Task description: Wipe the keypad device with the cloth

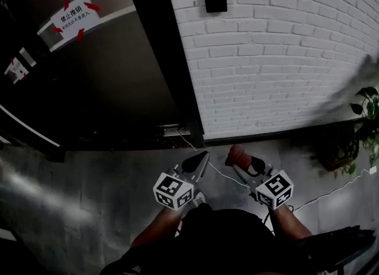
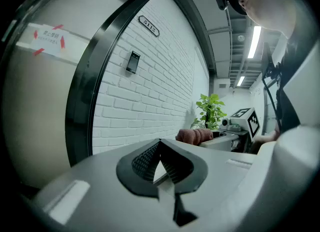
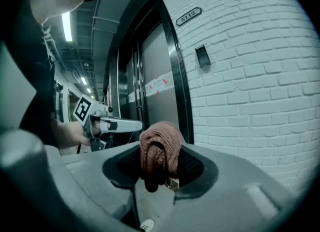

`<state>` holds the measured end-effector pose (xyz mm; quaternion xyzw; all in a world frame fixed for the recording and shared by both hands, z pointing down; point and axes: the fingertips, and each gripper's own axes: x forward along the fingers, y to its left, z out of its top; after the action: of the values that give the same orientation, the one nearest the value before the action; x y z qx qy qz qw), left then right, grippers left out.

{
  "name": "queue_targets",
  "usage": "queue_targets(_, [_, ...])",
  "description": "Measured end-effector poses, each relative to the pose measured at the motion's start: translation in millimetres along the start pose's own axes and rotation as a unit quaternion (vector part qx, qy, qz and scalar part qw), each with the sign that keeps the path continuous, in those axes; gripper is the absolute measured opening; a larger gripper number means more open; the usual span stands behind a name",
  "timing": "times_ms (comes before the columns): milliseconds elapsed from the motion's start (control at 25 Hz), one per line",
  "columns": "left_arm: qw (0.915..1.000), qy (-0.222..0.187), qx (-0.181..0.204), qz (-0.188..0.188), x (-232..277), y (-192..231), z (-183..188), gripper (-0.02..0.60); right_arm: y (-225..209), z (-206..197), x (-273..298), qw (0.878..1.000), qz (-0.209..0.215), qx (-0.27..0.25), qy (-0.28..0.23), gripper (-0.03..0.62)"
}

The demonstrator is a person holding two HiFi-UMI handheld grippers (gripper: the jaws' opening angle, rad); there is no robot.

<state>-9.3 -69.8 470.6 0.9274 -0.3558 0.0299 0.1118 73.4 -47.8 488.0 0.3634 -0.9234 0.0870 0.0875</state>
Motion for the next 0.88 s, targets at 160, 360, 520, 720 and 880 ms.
queue_targets(160, [0.9999, 0.001, -0.006, -0.008, -0.9, 28.5, 5.9, 0.017, -6.5, 13.5, 33.2, 1.000, -0.001, -0.002, -0.002, 0.147])
queue_targets(360, [0.9993, 0.007, 0.003, -0.036, 5.3, 66.4, 17.3, 0.017, -13.8, 41.4, 72.6, 1.000, -0.024, -0.007, -0.008, 0.147])
queue_targets(520, [0.9979, 0.014, 0.017, -0.061, 10.4, 91.9, 25.1, 0.017, -20.6, 59.2, 97.8, 0.999, -0.044, 0.007, -0.030, 0.147])
queue_targets(720, [0.9964, 0.020, 0.012, -0.082, 16.8, 118.2, 23.6, 0.017, -25.3, 64.3, 116.2, 0.997, -0.069, 0.012, -0.031, 0.147])
queue_targets(880, [0.9955, 0.018, 0.006, -0.093, 27.1, 124.4, 25.9, 0.017, -42.8, 80.5, 115.1, 0.995, -0.088, 0.006, -0.037, 0.147])
